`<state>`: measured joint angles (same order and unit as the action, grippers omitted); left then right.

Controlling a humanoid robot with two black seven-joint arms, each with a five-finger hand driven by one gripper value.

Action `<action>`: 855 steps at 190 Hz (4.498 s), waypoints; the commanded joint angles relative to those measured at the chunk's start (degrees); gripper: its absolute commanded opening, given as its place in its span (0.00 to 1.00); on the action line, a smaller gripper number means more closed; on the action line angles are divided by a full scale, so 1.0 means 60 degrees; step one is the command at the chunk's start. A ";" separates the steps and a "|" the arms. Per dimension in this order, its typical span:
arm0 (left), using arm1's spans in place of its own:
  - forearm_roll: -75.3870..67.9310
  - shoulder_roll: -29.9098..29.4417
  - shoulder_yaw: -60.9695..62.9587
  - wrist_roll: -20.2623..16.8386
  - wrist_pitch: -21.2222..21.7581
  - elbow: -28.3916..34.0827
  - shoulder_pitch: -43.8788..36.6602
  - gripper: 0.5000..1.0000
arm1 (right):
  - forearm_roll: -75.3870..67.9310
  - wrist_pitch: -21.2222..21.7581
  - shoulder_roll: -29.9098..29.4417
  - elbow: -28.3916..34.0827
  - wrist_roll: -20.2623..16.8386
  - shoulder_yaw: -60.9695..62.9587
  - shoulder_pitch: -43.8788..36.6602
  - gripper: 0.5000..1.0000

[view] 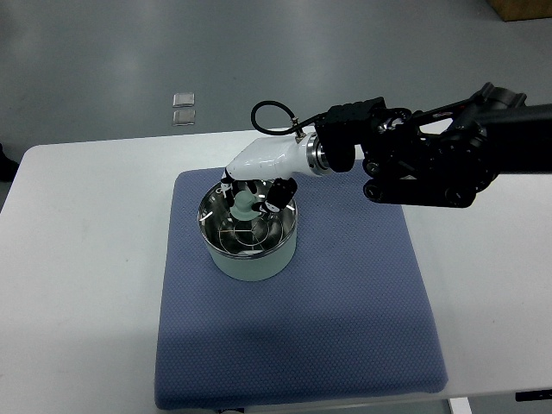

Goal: Open lid and place right of pot

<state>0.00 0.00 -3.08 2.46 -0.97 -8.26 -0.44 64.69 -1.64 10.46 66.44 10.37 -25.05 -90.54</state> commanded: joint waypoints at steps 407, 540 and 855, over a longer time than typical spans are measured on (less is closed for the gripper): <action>0.0000 0.0000 0.0000 0.0000 0.0000 0.0000 0.0000 1.00 | 0.0542 0.0024 0.3033 -0.0688 0.0103 0.1143 0.3136 0.00; 0.0000 0.0000 0.0000 0.0000 0.0000 0.0000 0.0000 1.00 | 0.0454 0.0463 0.3238 -0.0688 0.0278 0.2285 0.3400 0.81; 0.0000 0.0000 0.0000 0.0000 0.0000 0.0000 0.0000 1.00 | -0.5435 0.0712 0.0250 -0.3252 -0.1186 1.5425 0.9259 0.80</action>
<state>0.00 0.00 -3.08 2.46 -0.97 -8.23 -0.44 31.50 2.44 12.75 46.81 3.33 66.34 -35.58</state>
